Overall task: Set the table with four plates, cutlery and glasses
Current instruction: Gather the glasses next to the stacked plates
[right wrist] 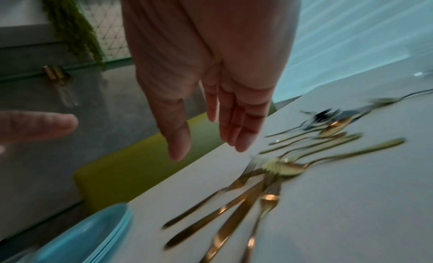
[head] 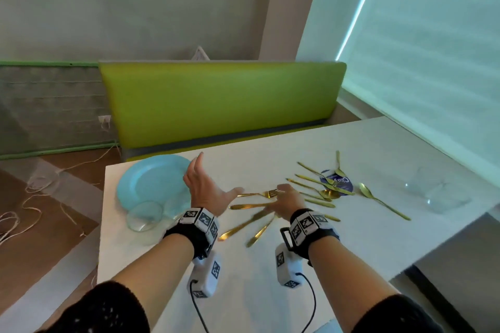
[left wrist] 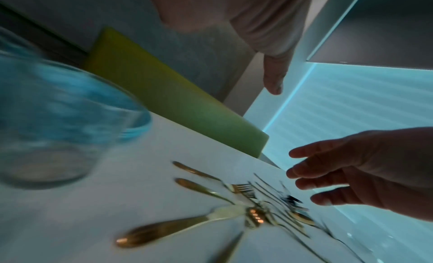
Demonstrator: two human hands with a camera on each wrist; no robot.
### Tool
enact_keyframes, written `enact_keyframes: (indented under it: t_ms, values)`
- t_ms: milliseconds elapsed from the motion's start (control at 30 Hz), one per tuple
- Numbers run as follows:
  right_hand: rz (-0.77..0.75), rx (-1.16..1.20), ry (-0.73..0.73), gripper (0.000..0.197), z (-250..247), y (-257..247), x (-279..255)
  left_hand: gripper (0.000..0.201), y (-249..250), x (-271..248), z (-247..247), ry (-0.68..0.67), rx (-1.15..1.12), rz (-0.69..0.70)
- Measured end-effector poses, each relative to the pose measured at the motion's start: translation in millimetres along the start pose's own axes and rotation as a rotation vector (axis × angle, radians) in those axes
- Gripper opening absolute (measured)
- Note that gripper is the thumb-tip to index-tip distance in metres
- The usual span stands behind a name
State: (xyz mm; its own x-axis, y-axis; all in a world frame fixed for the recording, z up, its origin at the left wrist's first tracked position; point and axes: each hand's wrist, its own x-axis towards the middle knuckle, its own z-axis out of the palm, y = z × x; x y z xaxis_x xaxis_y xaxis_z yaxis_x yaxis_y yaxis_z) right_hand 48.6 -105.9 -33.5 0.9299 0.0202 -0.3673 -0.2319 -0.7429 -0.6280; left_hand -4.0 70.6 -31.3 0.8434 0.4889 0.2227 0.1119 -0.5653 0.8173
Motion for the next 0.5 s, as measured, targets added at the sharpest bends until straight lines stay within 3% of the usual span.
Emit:
enact_keyframes:
  t_ms: [100,300,500]
  values:
    - [0.062,0.011,0.105,0.069,-53.4,40.3,3.5,0.108,42.3,4.2,46.2,-0.126,-0.015,0.069]
    - [0.291,0.145,0.254,0.057,-156.1,147.4,25.9,0.044,121.3,10.4,153.1,-0.427,-0.023,0.146]
    - [0.460,0.188,0.335,0.051,-243.2,248.5,71.1,0.035,187.7,20.6,269.4,-0.534,-0.004,0.157]
